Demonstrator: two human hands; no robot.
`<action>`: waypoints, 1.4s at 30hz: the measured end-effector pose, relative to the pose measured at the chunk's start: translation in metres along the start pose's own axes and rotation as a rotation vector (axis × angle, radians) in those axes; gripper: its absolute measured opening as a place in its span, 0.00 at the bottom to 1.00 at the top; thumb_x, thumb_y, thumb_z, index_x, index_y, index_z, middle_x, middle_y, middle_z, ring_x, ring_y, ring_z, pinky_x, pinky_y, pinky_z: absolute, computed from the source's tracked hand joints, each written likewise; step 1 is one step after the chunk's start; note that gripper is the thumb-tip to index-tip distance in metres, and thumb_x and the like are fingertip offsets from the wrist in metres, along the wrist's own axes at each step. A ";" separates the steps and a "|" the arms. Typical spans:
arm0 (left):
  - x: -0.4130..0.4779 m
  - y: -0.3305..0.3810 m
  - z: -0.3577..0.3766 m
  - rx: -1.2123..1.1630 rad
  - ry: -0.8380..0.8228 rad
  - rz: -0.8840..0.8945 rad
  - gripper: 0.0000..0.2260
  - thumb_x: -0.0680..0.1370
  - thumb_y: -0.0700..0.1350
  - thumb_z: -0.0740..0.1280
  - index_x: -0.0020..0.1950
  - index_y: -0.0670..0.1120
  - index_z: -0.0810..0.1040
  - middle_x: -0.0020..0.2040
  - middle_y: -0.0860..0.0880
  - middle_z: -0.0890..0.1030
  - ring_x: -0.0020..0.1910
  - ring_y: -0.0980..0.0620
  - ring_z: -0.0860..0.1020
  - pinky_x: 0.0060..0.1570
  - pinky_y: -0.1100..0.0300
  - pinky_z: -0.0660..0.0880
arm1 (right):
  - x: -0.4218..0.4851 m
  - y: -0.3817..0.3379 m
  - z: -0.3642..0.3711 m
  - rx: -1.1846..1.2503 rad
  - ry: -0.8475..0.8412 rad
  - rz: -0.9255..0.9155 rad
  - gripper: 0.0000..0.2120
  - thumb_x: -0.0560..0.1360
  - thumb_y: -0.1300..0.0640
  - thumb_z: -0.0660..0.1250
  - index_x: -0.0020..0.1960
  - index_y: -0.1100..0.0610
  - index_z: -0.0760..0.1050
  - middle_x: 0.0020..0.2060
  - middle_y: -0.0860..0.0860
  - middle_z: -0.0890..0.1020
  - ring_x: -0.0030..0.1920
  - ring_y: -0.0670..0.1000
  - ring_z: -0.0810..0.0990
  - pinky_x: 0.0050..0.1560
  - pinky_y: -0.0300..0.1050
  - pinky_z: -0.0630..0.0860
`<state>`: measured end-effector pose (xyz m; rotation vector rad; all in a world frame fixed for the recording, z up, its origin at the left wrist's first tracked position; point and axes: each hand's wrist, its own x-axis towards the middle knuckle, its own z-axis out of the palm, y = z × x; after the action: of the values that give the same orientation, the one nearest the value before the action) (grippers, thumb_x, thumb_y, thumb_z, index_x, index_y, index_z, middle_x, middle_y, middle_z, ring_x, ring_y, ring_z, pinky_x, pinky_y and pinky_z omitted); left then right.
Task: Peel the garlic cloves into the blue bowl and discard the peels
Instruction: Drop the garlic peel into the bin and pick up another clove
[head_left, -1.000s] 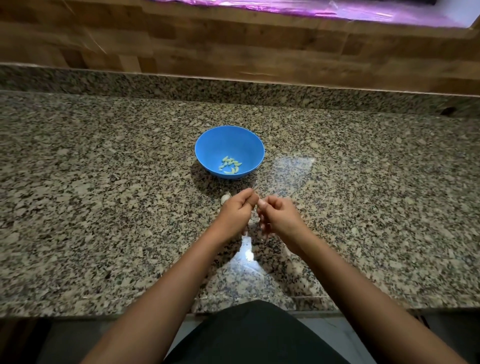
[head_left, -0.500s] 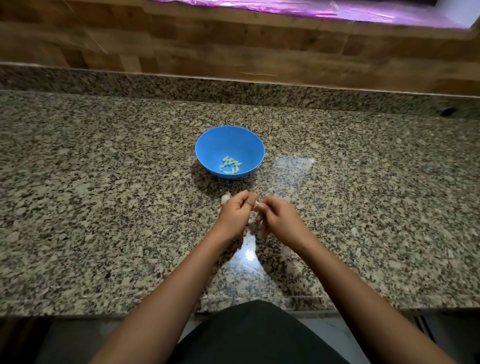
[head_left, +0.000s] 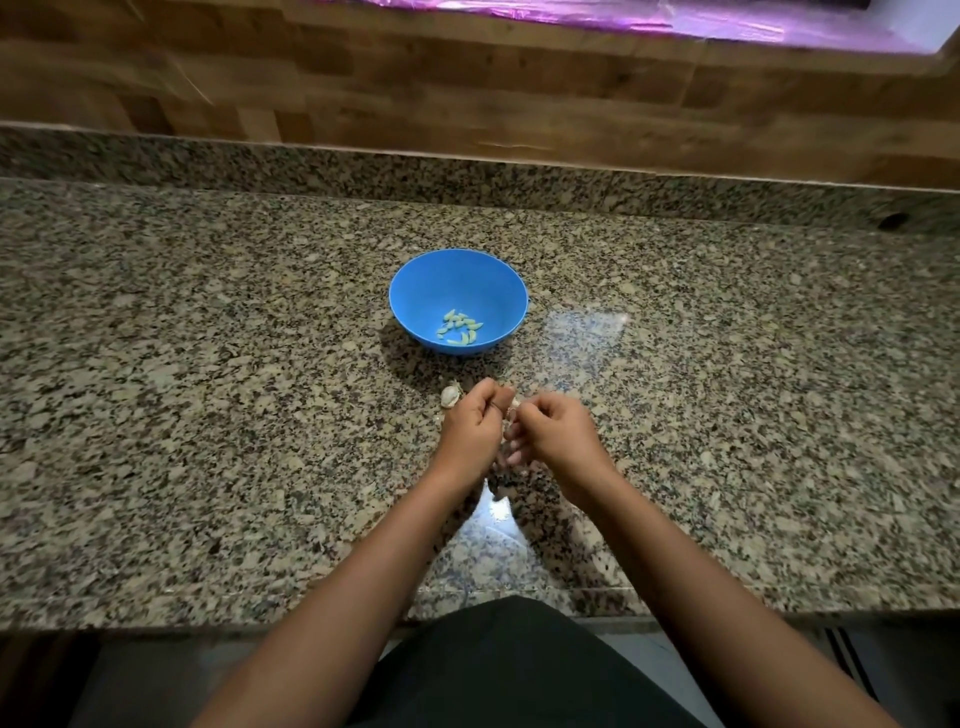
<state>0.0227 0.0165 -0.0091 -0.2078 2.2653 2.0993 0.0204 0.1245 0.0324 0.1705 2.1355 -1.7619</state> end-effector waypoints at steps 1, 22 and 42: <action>0.000 -0.001 0.001 -0.086 -0.010 -0.035 0.12 0.82 0.45 0.57 0.38 0.45 0.67 0.28 0.52 0.70 0.22 0.58 0.69 0.23 0.64 0.68 | 0.000 -0.003 0.002 0.167 -0.029 0.087 0.12 0.79 0.66 0.56 0.38 0.64 0.71 0.30 0.57 0.75 0.26 0.52 0.74 0.27 0.40 0.76; 0.003 -0.009 -0.012 -0.188 -0.059 -0.201 0.12 0.79 0.49 0.62 0.43 0.41 0.73 0.27 0.50 0.75 0.22 0.54 0.72 0.22 0.63 0.68 | 0.007 0.005 -0.011 -0.248 -0.006 -0.021 0.06 0.74 0.68 0.65 0.49 0.60 0.75 0.39 0.57 0.82 0.33 0.52 0.81 0.40 0.50 0.81; 0.005 0.009 -0.002 0.420 0.126 0.006 0.11 0.81 0.45 0.59 0.41 0.44 0.72 0.33 0.52 0.71 0.30 0.58 0.68 0.26 0.67 0.62 | 0.012 0.020 0.001 -0.028 0.145 -0.225 0.02 0.74 0.63 0.68 0.45 0.60 0.79 0.37 0.51 0.81 0.37 0.46 0.78 0.40 0.41 0.77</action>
<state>0.0170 0.0150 -0.0009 -0.3191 2.7113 1.5990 0.0156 0.1260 0.0095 0.0540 2.3615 -1.8926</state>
